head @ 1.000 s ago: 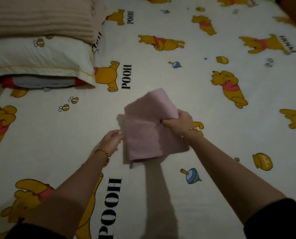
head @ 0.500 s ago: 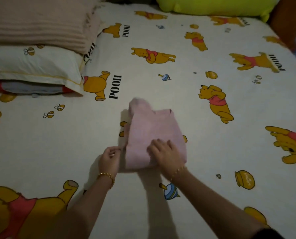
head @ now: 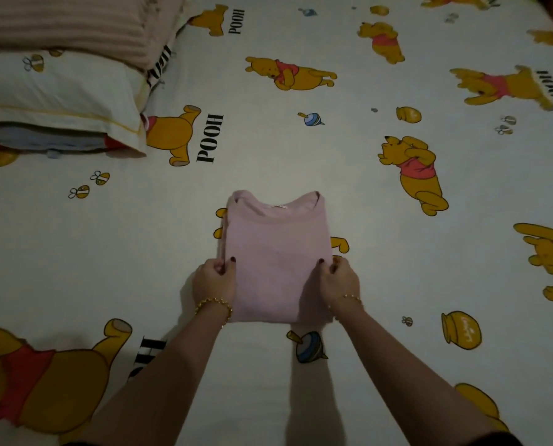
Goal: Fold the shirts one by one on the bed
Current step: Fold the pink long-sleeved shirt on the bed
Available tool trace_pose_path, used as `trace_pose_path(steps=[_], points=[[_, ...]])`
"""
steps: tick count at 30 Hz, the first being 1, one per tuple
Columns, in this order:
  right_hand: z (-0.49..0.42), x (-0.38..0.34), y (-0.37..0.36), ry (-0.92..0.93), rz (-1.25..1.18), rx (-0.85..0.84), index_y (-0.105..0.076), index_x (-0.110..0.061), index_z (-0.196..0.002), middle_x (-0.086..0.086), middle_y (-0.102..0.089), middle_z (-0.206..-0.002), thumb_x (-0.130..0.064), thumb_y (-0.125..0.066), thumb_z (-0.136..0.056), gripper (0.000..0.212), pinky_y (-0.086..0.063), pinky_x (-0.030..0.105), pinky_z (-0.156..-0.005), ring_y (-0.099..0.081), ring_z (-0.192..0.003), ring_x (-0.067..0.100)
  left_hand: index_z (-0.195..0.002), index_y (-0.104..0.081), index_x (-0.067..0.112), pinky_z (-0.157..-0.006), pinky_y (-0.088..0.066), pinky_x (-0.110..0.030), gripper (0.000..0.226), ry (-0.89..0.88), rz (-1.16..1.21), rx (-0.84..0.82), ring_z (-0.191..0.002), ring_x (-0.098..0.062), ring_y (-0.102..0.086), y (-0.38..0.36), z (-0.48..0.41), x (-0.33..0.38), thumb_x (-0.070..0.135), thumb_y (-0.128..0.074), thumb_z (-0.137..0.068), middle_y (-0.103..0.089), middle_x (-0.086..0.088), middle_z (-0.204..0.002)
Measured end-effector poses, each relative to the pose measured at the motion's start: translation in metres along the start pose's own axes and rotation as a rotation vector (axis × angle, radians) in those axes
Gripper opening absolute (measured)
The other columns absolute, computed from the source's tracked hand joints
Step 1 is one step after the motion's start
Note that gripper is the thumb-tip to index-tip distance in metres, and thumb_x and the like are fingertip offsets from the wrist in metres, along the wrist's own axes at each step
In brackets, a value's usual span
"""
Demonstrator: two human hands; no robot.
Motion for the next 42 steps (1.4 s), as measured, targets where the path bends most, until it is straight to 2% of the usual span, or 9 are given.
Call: trace_pose_path(steps=[5, 9, 13, 16, 24, 28, 35, 39, 42], points=[[0.003, -0.005, 0.017, -0.001, -0.173, 0.175, -0.057, -0.011, -0.079, 0.0, -0.058, -0.073, -0.03, -0.049, -0.096, 0.027, -0.038, 0.024, -0.058, -0.055, -0.07, 0.016, -0.091, -0.055, 0.011, -0.056, -0.035, -0.018, 0.01, -0.116, 0.255, 0.139, -0.072, -0.014, -0.053, 0.011, 0.011, 0.016, 0.021, -0.055, -0.094, -0.055, 0.004, -0.076], [0.024, -0.007, 0.02, 0.084, -0.315, 0.255, -0.053, -0.011, -0.077, -0.004, -0.056, -0.069, -0.026, -0.05, -0.097, 0.025, -0.033, 0.018, -0.053, -0.049, -0.063, 0.005, -0.099, -0.046, 0.009, -0.066, -0.04, -0.02, 0.009, -0.06, 0.431, 0.111, -0.076, -0.014, -0.055, 0.013, 0.024, 0.01, 0.018, -0.048, -0.097, -0.061, -0.002, -0.089], [0.035, 0.016, 0.007, 0.007, -0.386, 0.271, -0.048, -0.012, -0.072, 0.003, -0.053, -0.077, -0.03, -0.05, -0.096, 0.03, -0.034, 0.022, -0.059, -0.047, -0.068, 0.014, -0.11, -0.055, 0.007, -0.061, -0.035, -0.021, 0.026, 0.079, 0.275, -0.082, -0.086, -0.019, -0.051, 0.008, 0.031, -0.01, 0.028, -0.045, -0.099, -0.057, -0.004, -0.095], [0.045, 0.024, -0.005, -0.036, -0.374, 0.134, -0.036, -0.013, -0.059, 0.001, -0.042, -0.06, -0.036, -0.046, -0.098, 0.046, -0.028, 0.025, -0.052, -0.038, -0.058, 0.014, -0.094, -0.059, 0.011, -0.054, -0.035, -0.021, 0.03, 0.058, 0.182, -0.174, -0.078, -0.019, -0.051, 0.009, 0.035, -0.019, 0.035, -0.042, -0.099, -0.056, 0.002, -0.077], [0.074, 0.026, 0.01, 0.165, -0.401, 0.188, -0.043, -0.011, -0.061, -0.001, -0.041, -0.055, -0.019, -0.05, -0.097, 0.038, -0.027, 0.015, -0.047, -0.035, -0.05, 0.003, -0.088, -0.055, 0.004, -0.056, -0.035, -0.022, 0.03, -0.116, 0.26, -0.043, -0.065, -0.007, -0.046, 0.031, 0.046, -0.025, 0.025, -0.037, -0.102, -0.052, 0.003, -0.07], [0.079, 0.04, 0.004, 0.067, -0.29, 0.062, -0.057, -0.006, -0.073, 0.0, -0.054, -0.061, -0.031, -0.051, -0.096, 0.034, -0.034, 0.022, -0.049, -0.043, -0.056, 0.01, -0.076, -0.051, 0.009, -0.054, -0.034, -0.023, 0.031, -0.067, 0.189, -0.17, -0.064, -0.01, -0.046, 0.032, 0.052, -0.049, 0.027, -0.043, -0.1, -0.052, 0.0, -0.069], [0.088, 0.056, 0.005, 0.052, -0.146, 0.061, -0.052, -0.002, -0.072, 0.002, -0.052, -0.064, -0.02, -0.049, -0.095, 0.029, -0.036, 0.027, -0.054, -0.045, -0.061, 0.014, -0.062, -0.041, 0.015, -0.049, -0.027, -0.025, 0.035, -0.116, 0.079, -0.137, -0.058, -0.017, -0.04, 0.036, 0.053, -0.063, 0.015, -0.051, -0.095, -0.044, 0.0, -0.057], [0.086, 0.05, 0.003, 0.063, -0.084, 0.054, -0.055, -0.005, -0.088, 0.001, -0.057, -0.077, -0.019, -0.051, -0.094, 0.015, -0.043, 0.025, -0.059, -0.056, -0.077, 0.022, -0.096, -0.057, 0.003, -0.053, -0.032, -0.02, 0.008, -0.053, 0.007, -0.137, -0.07, -0.018, -0.048, 0.038, 0.058, -0.053, 0.008, -0.051, -0.093, -0.049, 0.003, -0.071], [0.083, 0.035, -0.001, 0.212, 0.125, 0.146, -0.049, -0.008, -0.121, 0.009, -0.055, -0.12, -0.014, -0.053, -0.089, 0.033, -0.047, 0.038, -0.091, -0.053, -0.112, 0.026, -0.129, -0.045, 0.0, -0.079, -0.043, -0.026, 0.039, -0.154, -0.128, -0.025, -0.097, -0.025, -0.056, 0.039, 0.056, -0.033, 0.007, -0.051, -0.091, -0.058, -0.009, -0.107]])
Point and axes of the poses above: each hand's wrist, its own z-axis away from the middle knuckle, its own y-axis out of the back of the hand, x = y × z, the point moved 4 cm from there along -z, towards the middle knuckle
